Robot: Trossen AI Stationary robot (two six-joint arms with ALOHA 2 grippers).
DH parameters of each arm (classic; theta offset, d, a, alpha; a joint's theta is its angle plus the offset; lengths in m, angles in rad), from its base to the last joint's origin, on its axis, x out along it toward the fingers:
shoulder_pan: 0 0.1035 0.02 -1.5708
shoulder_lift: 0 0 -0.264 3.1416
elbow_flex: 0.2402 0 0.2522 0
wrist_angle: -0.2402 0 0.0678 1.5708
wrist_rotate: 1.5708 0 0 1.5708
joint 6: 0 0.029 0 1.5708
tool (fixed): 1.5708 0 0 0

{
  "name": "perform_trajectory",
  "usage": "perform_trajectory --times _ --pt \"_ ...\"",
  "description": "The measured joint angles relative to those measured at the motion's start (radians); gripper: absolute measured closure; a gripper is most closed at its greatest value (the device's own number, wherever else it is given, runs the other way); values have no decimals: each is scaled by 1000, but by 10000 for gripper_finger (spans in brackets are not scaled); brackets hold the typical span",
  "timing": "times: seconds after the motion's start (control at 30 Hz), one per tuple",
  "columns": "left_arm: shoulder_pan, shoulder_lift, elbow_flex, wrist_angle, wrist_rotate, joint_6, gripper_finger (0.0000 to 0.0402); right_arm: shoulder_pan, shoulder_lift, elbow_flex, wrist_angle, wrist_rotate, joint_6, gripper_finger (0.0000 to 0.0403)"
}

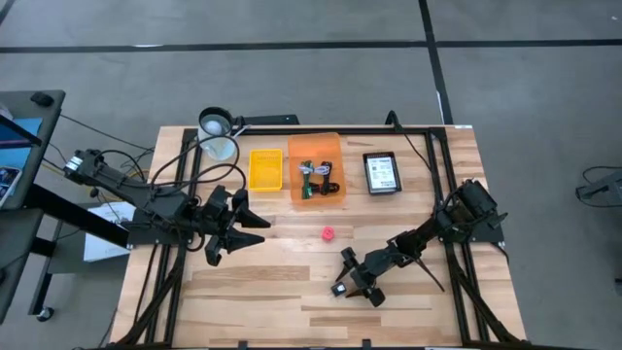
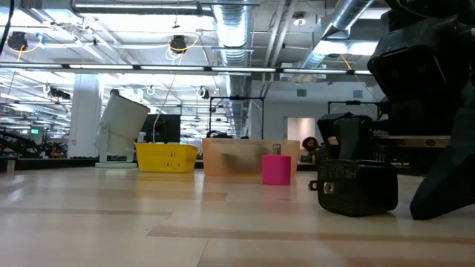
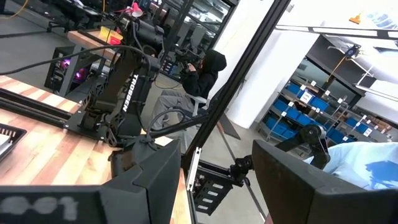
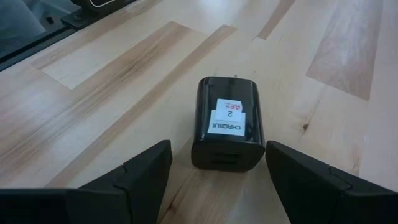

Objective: Pick and place items into bin
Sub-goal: Put the black charger adapter into the yellow bin

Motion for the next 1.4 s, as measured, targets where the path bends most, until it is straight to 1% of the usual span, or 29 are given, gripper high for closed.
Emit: perform_trajectory --times 0.37,1.4 --pt "0 0 0 0 0 1 212 0 1 11 -1 3 -25 143" --pt "0 0 0 -11 1 1 212 -17 1 13 -3 -2 -23 143"
